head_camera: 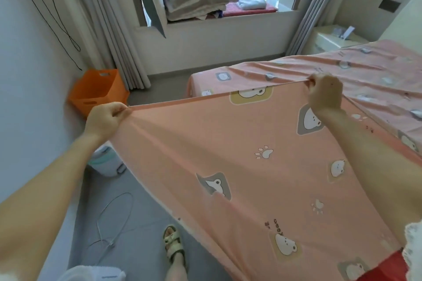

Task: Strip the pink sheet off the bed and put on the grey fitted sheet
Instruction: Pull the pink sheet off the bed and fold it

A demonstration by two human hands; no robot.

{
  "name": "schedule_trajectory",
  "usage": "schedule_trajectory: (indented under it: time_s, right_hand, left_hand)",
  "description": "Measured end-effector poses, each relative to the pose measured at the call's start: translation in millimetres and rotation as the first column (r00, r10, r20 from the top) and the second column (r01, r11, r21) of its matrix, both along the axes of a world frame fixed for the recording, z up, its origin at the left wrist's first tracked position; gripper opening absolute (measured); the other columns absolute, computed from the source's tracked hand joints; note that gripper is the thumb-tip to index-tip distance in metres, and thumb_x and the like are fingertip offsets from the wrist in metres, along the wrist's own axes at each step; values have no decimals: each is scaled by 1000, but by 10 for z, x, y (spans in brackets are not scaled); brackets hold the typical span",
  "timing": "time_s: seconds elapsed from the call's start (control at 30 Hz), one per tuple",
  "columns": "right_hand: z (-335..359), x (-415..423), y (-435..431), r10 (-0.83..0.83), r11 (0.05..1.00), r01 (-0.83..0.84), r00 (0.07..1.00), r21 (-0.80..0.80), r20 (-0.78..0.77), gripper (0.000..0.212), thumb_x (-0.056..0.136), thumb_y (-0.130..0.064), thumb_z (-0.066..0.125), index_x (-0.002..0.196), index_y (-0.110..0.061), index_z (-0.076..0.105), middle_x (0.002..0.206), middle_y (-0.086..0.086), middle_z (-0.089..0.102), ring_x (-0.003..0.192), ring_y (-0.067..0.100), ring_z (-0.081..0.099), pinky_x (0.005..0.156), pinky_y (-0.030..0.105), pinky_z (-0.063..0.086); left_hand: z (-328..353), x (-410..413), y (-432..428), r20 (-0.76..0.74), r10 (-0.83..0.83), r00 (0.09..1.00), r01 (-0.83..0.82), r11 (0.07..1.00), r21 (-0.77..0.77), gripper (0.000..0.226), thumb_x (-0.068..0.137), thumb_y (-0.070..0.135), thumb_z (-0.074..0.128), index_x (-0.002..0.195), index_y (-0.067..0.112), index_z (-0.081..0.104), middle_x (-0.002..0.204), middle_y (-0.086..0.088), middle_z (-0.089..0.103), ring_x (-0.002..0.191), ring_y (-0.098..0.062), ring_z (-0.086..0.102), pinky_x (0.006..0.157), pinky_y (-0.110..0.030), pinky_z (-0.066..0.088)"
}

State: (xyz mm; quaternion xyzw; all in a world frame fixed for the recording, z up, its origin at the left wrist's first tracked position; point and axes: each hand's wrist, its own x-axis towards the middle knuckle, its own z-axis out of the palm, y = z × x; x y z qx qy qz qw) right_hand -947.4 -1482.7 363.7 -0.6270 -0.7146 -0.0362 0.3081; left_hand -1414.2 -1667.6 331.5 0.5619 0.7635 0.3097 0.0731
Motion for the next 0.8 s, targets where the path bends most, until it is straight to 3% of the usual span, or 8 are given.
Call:
schedule_trajectory:
  time_s: [0.1,0.27,0.43,0.6,0.8]
  right_hand:
    - [-92,-349,531,-39,998,40,999,-50,22,20,91,-8,55,93,8,67,92,28,66,88,39,59,75,38,40]
    - [-276,-895,1302,-164,974,166,986,-153,26,19,89,-5,57,84,11,65,85,30,64,81,41,59,69,38,39]
    - [-433,-1303,1990,-214,953,219,976,-208,46,18,88,-6,59,83,10,66,85,29,65,80,41,59,70,41,42]
    - [-543,-1721,2840,-210,933,218,976,-287,60,26,89,-17,63,83,8,68,83,27,66,80,40,58,65,35,32]
    - [-699,-2163,4158,-212,910,211,977,-358,38,31,89,-25,64,82,5,69,82,25,66,79,39,58,69,38,38]
  left_hand:
    - [-18,-580,692,-88,-164,983,158,985,-64,20,92,26,57,90,13,71,82,-4,67,76,-23,58,71,-35,47]
    - [-147,-1162,1877,35,-209,977,211,968,-139,10,86,23,67,78,17,68,77,-2,65,76,-22,58,67,-31,43]
    - [-451,-1603,2860,231,-103,968,148,970,-190,18,87,37,64,77,22,67,75,-3,64,73,-21,57,61,-31,41]
    - [-852,-1963,3833,280,3,960,86,948,-305,27,86,50,60,76,26,66,76,-1,63,74,-23,59,62,-33,44]
    - [-1155,-2168,5061,524,136,840,39,950,-310,26,89,32,63,87,6,66,82,-11,56,73,-23,47,57,-28,36]
